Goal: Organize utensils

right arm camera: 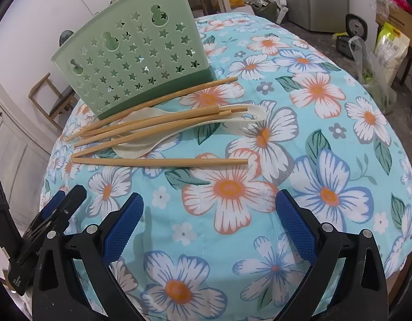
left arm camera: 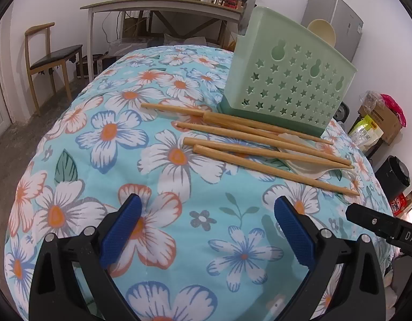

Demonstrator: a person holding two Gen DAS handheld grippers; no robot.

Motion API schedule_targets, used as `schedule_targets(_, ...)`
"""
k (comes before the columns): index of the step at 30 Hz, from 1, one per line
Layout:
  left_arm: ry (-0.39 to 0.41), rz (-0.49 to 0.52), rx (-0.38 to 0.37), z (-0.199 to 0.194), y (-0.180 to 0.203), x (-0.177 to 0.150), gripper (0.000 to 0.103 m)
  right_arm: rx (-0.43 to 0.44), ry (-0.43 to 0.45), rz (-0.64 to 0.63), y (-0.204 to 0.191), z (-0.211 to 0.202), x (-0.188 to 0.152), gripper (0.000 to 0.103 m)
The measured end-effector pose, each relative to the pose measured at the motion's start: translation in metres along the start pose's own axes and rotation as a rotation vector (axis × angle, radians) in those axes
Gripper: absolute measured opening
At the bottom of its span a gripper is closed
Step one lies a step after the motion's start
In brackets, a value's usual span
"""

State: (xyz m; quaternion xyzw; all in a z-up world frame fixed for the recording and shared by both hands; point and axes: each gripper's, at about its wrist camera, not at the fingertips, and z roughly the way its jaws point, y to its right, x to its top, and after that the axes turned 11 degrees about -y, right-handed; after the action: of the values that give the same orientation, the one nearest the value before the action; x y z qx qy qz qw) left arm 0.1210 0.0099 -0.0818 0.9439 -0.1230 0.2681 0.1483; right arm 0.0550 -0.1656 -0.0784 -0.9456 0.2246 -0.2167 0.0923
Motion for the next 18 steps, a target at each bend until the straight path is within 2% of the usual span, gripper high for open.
schedule_targets(7, 0.01, -0.013, -0.022, -0.0011, -0.0022, -0.0007, 0.097, 0.014, -0.005, 0.013, 0.0014, -0.0003, 0.0025, 0.095)
schedule_targets(18, 0.005, -0.006, -0.004, -0.0016, -0.003, -0.0006, 0.097, 0.021, 0.002, -0.032, -0.0009, 0.0005, 0.0015, 0.095)
